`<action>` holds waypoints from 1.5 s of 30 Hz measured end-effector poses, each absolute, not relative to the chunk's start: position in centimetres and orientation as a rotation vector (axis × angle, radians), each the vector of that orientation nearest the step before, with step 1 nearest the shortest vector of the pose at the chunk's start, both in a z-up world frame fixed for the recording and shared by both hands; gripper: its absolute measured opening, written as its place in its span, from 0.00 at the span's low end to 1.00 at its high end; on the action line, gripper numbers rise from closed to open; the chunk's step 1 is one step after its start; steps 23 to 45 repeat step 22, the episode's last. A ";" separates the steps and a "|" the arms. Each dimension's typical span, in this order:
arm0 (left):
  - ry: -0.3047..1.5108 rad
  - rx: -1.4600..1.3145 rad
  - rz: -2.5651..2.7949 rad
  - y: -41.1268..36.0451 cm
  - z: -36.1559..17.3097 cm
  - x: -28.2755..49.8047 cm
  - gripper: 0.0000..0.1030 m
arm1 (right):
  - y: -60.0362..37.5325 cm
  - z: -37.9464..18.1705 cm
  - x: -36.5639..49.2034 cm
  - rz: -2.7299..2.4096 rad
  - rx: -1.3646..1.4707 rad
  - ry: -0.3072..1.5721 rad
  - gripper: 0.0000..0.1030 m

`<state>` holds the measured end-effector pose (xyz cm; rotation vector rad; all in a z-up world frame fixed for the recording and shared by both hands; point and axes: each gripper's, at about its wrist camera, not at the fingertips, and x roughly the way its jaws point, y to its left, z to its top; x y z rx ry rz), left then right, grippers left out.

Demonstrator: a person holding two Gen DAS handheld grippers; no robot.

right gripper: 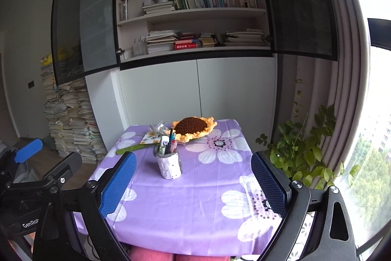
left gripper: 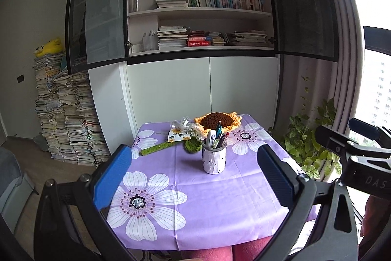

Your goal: Organize stationery

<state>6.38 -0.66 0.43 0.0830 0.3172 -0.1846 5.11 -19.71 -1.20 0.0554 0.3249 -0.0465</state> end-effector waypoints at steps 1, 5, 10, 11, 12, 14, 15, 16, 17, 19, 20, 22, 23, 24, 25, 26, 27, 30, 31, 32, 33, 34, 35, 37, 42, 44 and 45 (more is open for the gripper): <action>0.313 0.078 -0.184 -0.5 0.5 6.2 0.99 | -19.7 -1.2 4.9 -0.045 0.055 0.324 0.92; 0.302 0.059 -0.183 0.1 0.4 5.7 0.99 | -19.3 -1.1 3.9 -0.036 0.050 0.310 0.92; 0.305 0.065 -0.183 -0.1 0.2 5.5 0.99 | -19.1 -1.1 3.5 -0.035 0.049 0.306 0.92; 0.305 0.066 -0.184 -0.1 0.2 5.5 0.99 | -19.1 -1.1 3.4 -0.034 0.049 0.305 0.92; 0.304 0.066 -0.184 -0.1 0.2 5.5 0.99 | -19.2 -1.0 3.3 -0.033 0.049 0.305 0.92; 0.302 0.066 -0.186 -0.1 0.2 5.4 0.99 | -19.1 -1.0 3.3 -0.035 0.048 0.305 0.92; 0.301 0.067 -0.187 -0.1 0.1 5.4 0.99 | -19.2 -1.0 3.2 -0.036 0.049 0.304 0.92; 0.299 0.069 -0.188 -0.1 0.1 5.4 0.99 | -19.2 -1.1 3.4 -0.034 0.049 0.304 0.92; 0.297 0.070 -0.188 -0.2 0.1 5.3 0.99 | -19.2 -1.1 3.3 -0.032 0.049 0.305 0.92; 0.295 0.072 -0.188 -0.1 0.1 5.3 0.99 | -19.2 -1.1 3.4 -0.031 0.049 0.305 0.92; 0.295 0.074 -0.187 -0.2 0.0 5.3 0.99 | -19.2 -1.1 3.3 -0.031 0.050 0.304 0.92; 0.298 0.075 -0.188 -0.2 0.0 5.3 0.99 | -19.2 -1.1 3.4 -0.033 0.048 0.306 0.92; 0.298 0.075 -0.188 -0.2 0.0 5.3 0.99 | -19.2 -1.1 3.4 -0.033 0.048 0.306 0.92; 0.298 0.075 -0.188 -0.2 0.0 5.3 0.99 | -19.2 -1.1 3.4 -0.033 0.048 0.306 0.92; 0.298 0.075 -0.188 -0.2 0.0 5.3 0.99 | -19.2 -1.1 3.4 -0.033 0.048 0.306 0.92; 0.298 0.075 -0.188 -0.2 0.0 5.3 0.99 | -19.2 -1.1 3.4 -0.033 0.048 0.306 0.92; 0.298 0.075 -0.188 -0.2 0.0 5.3 0.99 | -19.2 -1.1 3.4 -0.033 0.048 0.306 0.92; 0.298 0.075 -0.188 -0.2 0.0 5.3 0.99 | -19.2 -1.1 3.4 -0.033 0.048 0.306 0.92; 0.298 0.075 -0.188 -0.2 0.0 5.3 0.99 | -19.2 -1.1 3.4 -0.033 0.048 0.306 0.92; 0.298 0.075 -0.188 -0.2 0.0 5.3 0.99 | -19.2 -1.1 3.4 -0.033 0.048 0.306 0.92; 0.298 0.075 -0.188 -0.2 0.0 5.3 0.99 | -19.2 -1.1 3.4 -0.033 0.048 0.306 0.92; 0.298 0.075 -0.188 -0.2 0.0 5.3 0.99 | -19.2 -1.1 3.4 -0.033 0.048 0.306 0.92; 0.298 0.075 -0.188 -0.2 0.0 5.3 0.99 | -19.2 -1.1 3.4 -0.033 0.048 0.306 0.92; 0.298 0.075 -0.188 -0.2 0.0 5.3 0.99 | -19.2 -1.1 3.4 -0.033 0.048 0.306 0.92; 0.298 0.075 -0.188 -0.2 0.0 5.3 0.99 | -19.2 -1.1 3.4 -0.033 0.048 0.306 0.92; 0.298 0.075 -0.188 -0.2 0.0 5.3 0.99 | -19.2 -1.1 3.4 -0.033 0.048 0.306 0.92; 0.298 0.075 -0.188 -0.2 0.0 5.3 0.99 | -19.2 -1.1 3.4 -0.033 0.048 0.306 0.92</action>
